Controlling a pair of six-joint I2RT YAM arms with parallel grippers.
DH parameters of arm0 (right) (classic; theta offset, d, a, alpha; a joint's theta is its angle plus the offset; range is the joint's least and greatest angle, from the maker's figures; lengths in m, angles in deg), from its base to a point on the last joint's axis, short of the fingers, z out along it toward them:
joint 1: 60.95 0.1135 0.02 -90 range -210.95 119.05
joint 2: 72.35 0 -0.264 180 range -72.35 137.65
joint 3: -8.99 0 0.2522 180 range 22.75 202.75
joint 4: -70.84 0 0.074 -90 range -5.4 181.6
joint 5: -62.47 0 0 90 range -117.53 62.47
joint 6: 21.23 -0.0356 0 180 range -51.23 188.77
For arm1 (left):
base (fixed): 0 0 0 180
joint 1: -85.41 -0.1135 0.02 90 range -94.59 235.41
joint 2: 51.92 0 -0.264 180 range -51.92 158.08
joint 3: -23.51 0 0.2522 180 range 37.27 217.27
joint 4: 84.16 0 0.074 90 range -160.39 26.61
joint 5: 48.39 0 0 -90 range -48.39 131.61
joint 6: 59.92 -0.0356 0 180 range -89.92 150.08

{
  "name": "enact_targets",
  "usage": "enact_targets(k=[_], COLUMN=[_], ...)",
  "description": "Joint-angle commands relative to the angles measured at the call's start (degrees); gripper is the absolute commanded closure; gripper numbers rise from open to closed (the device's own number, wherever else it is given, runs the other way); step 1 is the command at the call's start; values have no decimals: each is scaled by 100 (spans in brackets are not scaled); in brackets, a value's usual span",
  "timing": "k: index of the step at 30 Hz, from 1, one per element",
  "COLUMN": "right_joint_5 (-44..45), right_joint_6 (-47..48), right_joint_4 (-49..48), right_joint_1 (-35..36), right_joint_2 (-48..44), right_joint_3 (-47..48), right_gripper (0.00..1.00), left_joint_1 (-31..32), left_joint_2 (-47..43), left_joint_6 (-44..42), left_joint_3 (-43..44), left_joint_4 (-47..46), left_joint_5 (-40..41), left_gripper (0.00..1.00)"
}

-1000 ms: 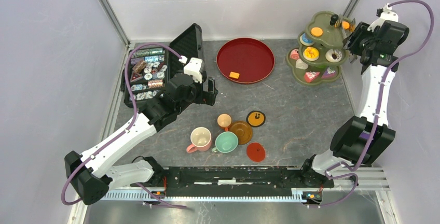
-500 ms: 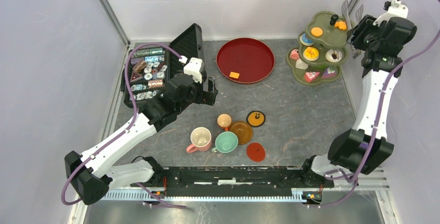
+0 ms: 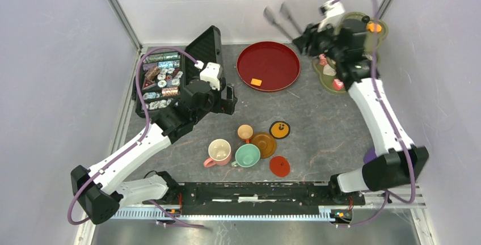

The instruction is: Serve the afternoon tea

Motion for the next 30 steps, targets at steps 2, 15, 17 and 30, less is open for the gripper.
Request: enact_targets(k=[2, 15, 17, 30], right_joint_5=[621, 1902, 1816, 758], right_joint_6=[1051, 2318, 2398, 2718], right_joint_4=[716, 1413, 1415, 1701], right_joint_1=[1168, 1685, 1613, 1340], right_joint_2=[661, 1243, 1185, 1902], right_joint_3=[-248, -695, -827, -449], right_gripper=[46, 51, 51, 51], left_joint_1=[-40, -49, -49, -49], left_joint_2=[37, 71, 72, 43], left_joint_6=[219, 210, 210, 215], left_joint_3=[96, 79, 78, 73], left_joint_4=[-126, -125, -124, -117], left_joint_5=[69, 52, 54, 20], left_gripper=[0, 0, 0, 0])
